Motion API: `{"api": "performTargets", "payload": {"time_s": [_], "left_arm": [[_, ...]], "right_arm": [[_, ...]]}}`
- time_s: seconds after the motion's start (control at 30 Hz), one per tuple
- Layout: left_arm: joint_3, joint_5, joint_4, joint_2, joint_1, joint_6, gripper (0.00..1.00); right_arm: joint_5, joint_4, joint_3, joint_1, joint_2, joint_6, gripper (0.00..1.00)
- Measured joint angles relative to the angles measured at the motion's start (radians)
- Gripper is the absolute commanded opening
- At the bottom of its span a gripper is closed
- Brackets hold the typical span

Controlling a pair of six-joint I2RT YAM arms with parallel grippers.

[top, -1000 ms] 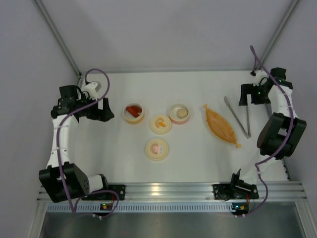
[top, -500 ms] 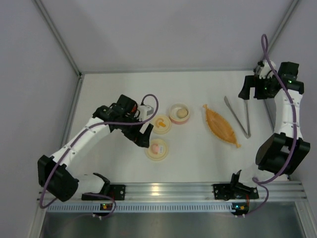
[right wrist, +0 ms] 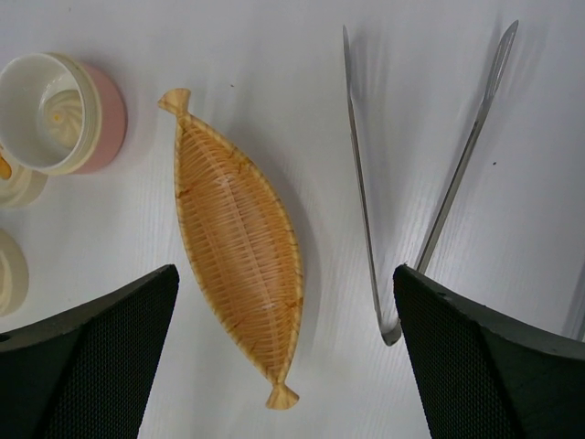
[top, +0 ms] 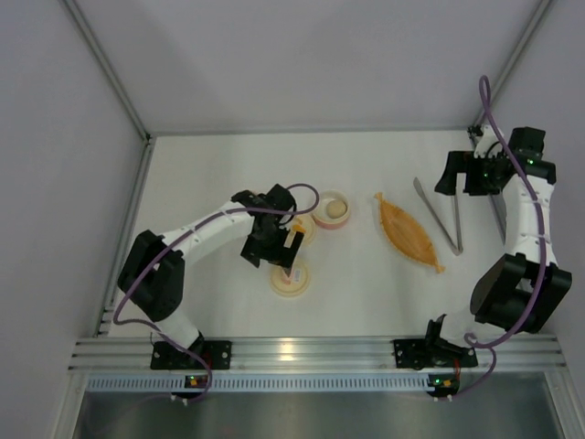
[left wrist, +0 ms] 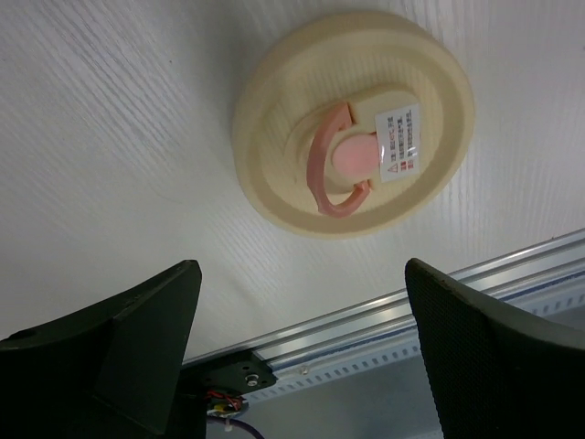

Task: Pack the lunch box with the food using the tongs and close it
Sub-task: Pick up the box lid from the center of the board.

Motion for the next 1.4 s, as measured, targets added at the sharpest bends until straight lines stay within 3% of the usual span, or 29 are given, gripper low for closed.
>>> {"api": "performTargets", "payload": {"time_s": [0.23,0.37,0.57,0.8,1.0,1.07,1.1,1.23,1.4], "left_arm": [[0.068,-0.019,0.033,0.089,0.000,-0.045,0.93],[0.081,0.001,0.036,0.155,-0.011,-0.054,0.83],[0.085,0.021,0.042,0.212,-0.049,-0.055,0.79],[0.089,0.034,0.045,0.227,-0.084,-0.053,0.64],[0.089,0.032,0.048,0.246,-0.106,-0.046,0.33],[0.093,0.034,0.051,0.246,-0.106,-0.042,0.15],[0.095,0.033,0.055,0.248,-0.107,-0.040,0.10],[0.098,0.028,0.055,0.251,-0.108,-0.026,0.00],[0.114,0.006,0.047,0.255,-0.109,-0.008,0.00]], "right_arm": [[0.000,0.003,-0.035,0.000,-0.006,0.000,0.99],[0.000,0.003,-0.046,0.000,-0.006,-0.001,0.99],[0.004,0.006,-0.096,0.000,-0.006,-0.011,0.99],[0.008,0.008,-0.113,0.000,-0.014,-0.028,0.99],[0.008,0.008,-0.116,0.000,-0.019,-0.035,0.99],[0.008,0.008,-0.116,0.000,-0.019,-0.036,1.00],[0.008,0.008,-0.117,0.000,-0.019,-0.036,0.99],[0.008,0.009,-0.129,0.000,-0.019,-0.036,0.99],[0.007,0.010,-0.138,0.000,-0.019,-0.036,0.99]]}}
